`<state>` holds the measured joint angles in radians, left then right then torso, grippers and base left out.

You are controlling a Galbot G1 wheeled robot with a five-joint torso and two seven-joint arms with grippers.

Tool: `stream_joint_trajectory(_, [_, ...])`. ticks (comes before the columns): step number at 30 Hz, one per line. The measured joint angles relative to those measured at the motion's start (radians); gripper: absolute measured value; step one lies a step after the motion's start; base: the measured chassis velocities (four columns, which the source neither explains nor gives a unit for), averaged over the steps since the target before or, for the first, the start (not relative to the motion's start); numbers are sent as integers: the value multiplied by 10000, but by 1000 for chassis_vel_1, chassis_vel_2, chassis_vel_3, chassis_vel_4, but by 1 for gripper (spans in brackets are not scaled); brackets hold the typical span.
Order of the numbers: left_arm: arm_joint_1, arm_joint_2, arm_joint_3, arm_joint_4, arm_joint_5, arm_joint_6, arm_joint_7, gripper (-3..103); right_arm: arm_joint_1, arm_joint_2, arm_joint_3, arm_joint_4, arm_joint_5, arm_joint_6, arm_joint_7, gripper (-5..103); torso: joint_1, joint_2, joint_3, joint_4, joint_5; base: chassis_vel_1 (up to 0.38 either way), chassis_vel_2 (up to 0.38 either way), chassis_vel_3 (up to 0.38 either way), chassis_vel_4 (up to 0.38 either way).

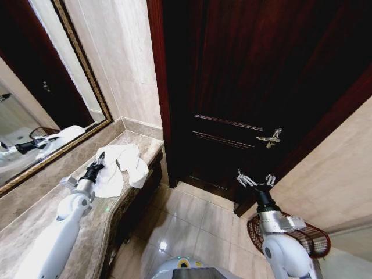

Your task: Discard the used towel into the hamper.

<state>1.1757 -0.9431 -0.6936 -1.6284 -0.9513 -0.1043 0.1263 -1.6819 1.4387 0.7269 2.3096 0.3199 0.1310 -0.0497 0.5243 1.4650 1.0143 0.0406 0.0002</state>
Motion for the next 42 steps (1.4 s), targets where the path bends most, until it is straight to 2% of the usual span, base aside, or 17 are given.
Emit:
stream_joint_trajectory(7, [485,-239,-368,-1065,-111,-448,296,2,-149,148,175,268,289,1,67,100,0,0,0,0,-2,0,0,0,0])
stream_joint_trajectory(12, [695,-365,-540,-2730,-347,-791,505,2,-86,183,186,429,-4,-26,403,100,0,0,0,-1,1,0,0,0,0])
stream_joint_trajectory(16, [817,-456,-585,-3842,-851,-820,571,2,-53,289,174,634,-306,-56,522,100,0,0,0,0,1,0,0,0,0])
stream_joint_trajectory(19, [949,-550,-648,-4705,-892,-835,513,2,-135,325,208,783,-333,-42,573,100,0,0,0,-2,-1,0,0,0,0])
stream_joint_trajectory(21, [1109,-668,-721,-5509,-718,-735,228,2,-184,326,305,895,-324,-19,664,100,0,0,-1,-1,0,0,0,0,0])
stream_joint_trajectory(23, [1146,-706,-729,-5711,-672,-682,92,2,-195,328,325,928,-322,-15,692,100,0,0,-1,0,1,0,0,0,0])
stream_joint_trajectory(24, [1235,-842,-743,-6224,-526,-493,-288,2,-227,349,368,1023,-322,22,744,100,-1,0,-1,0,-1,0,0,0,0])
stream_joint_trajectory(26, [1336,-998,-744,-6763,-229,-366,-656,2,-262,405,412,1105,-351,70,803,100,0,0,-1,-1,-3,0,0,0,0])
stream_joint_trajectory(27, [1336,-998,-744,-6763,-229,-366,-656,2,-262,405,412,1105,-351,70,803,100,0,0,-1,-1,-3,0,0,0,0])
stream_joint_trajectory(30, [1525,-1117,-830,-7666,370,-146,-1336,2,-360,546,441,1243,-485,245,916,100,0,0,0,0,-2,0,0,0,0])
stream_joint_trajectory(37, [1763,-1011,-991,-8196,773,-120,-1426,2,-356,608,466,1379,-557,300,990,100,0,1,-1,-1,-3,0,0,0,0])
stream_joint_trajectory(42, [2225,-1301,-888,-8796,935,51,-1269,2,-429,697,477,1417,-610,343,928,100,-1,1,0,0,-1,0,0,0,0])
